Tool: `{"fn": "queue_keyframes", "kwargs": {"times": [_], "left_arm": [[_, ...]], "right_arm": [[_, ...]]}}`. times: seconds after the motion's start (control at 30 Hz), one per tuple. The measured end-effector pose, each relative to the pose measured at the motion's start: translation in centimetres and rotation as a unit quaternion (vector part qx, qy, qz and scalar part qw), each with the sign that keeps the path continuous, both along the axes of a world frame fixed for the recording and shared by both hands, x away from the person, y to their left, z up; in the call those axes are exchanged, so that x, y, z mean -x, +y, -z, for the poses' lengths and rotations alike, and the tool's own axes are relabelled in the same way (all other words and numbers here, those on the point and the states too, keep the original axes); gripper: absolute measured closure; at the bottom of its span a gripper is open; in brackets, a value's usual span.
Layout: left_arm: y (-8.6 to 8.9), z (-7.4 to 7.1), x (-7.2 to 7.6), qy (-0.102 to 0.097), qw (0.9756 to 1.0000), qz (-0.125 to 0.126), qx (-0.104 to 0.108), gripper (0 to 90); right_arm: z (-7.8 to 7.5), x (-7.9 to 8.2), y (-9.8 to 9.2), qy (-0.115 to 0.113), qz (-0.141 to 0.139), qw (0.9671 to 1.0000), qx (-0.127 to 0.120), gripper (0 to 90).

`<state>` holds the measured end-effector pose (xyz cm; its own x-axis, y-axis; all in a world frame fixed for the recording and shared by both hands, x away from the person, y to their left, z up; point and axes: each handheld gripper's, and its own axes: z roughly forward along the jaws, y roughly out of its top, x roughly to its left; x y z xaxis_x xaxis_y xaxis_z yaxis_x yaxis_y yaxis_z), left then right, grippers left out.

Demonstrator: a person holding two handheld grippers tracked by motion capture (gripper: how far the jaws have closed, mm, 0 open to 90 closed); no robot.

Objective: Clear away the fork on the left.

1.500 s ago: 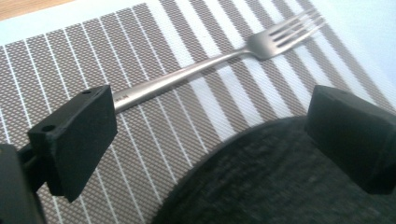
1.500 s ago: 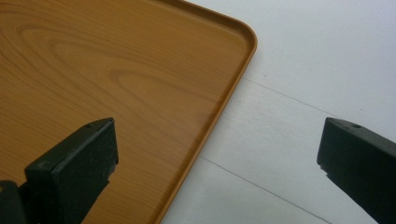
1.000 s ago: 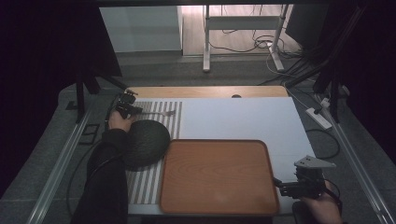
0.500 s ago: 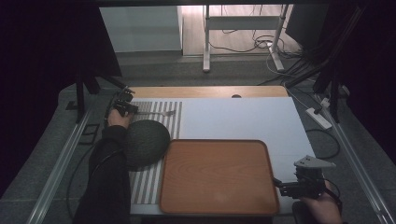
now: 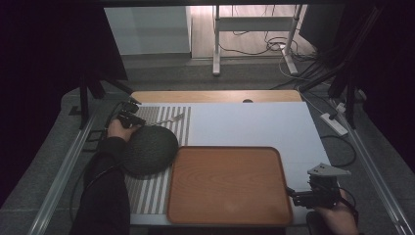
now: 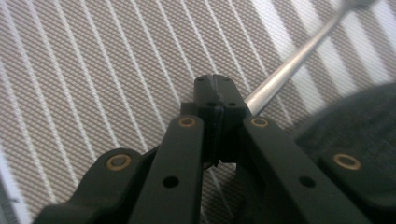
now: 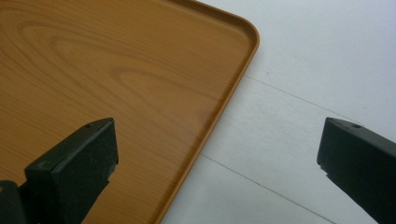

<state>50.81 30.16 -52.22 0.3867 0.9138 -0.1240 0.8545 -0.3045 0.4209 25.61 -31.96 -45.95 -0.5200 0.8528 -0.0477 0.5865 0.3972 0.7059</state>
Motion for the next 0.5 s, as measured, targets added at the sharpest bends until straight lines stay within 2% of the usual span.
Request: {"fn": "queue_keyframes", "kwargs": {"times": [0.1, 0.2, 0.3, 0.4, 0.43, 0.5], "left_arm": [[-0.2, -0.1, 0.2, 0.013, 0.9998, 0.015, 0.005, 88.8], [-0.5, -0.2, 0.3, 0.012, 0.9997, 0.019, -0.005, 88.8], [-0.4, -0.3, 0.1, 0.009, 0.9998, 0.017, 0.002, 88.6], [-0.2, -0.6, 0.1, 0.002, 0.9999, 0.010, 0.009, 79.3], [-0.2, -1.0, 0.0, -0.012, 0.9999, 0.003, 0.010, 73.8], [-0.3, -1.3, 0.0, -0.024, 0.9996, 0.004, 0.014, 62.7]], "right_arm": [[0.0, 0.0, 0.0, 0.000, 0.000, 1.0000, 0.000, 0.0], [0.0, 0.0, 0.1, 0.001, -0.002, 1.0000, 0.002, 0.0], [0.0, 0.0, 0.1, 0.000, -0.003, 1.0000, 0.004, 0.0], [0.0, 0.0, 0.1, 0.000, -0.002, 1.0000, 0.001, 0.0], [0.0, 0.0, 0.1, 0.001, -0.002, 1.0000, 0.002, 0.0], [0.0, 0.0, 0.1, 0.000, -0.002, 1.0000, 0.002, 0.0]]}}
